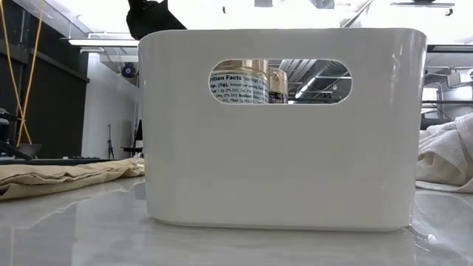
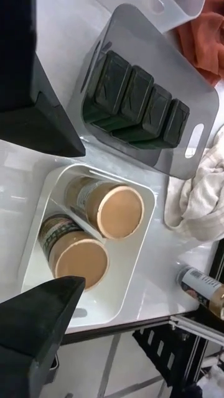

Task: Sort spices by type
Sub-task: Put the gold seasoning bottle into the white bin

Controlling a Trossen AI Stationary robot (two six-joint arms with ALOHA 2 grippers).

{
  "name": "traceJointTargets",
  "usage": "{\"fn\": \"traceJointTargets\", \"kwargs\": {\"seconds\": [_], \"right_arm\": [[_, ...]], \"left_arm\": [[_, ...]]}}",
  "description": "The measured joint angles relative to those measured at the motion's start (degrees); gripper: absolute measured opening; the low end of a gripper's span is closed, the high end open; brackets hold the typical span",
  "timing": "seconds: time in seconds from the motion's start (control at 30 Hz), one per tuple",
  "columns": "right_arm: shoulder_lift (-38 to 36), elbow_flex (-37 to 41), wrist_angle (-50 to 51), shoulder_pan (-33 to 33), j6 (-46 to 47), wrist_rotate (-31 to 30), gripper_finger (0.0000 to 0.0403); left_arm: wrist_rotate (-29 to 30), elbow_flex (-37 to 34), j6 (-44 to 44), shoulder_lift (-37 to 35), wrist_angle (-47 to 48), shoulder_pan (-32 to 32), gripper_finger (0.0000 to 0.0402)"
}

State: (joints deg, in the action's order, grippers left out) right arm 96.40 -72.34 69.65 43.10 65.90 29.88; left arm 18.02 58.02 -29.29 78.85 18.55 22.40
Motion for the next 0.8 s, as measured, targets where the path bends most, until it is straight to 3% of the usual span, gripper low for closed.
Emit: {"fn": "traceJointTargets", "kwargs": {"seconds": [0.47, 0.8], "right_arm": [[-0.1, -0.1, -2.1, -8.0, -10.7, -4.3, 0.0000], [0.0, -5.2, -2.9, -14.0, -17.1, -17.0, 0.0000]], "left_arm": [[-2.7, 0.0, 1.9, 0.0, 0.3, -2.7, 0.0314], [-4.0, 0.0, 1.9, 0.0, 0.3, -4.6, 0.0314]]}}
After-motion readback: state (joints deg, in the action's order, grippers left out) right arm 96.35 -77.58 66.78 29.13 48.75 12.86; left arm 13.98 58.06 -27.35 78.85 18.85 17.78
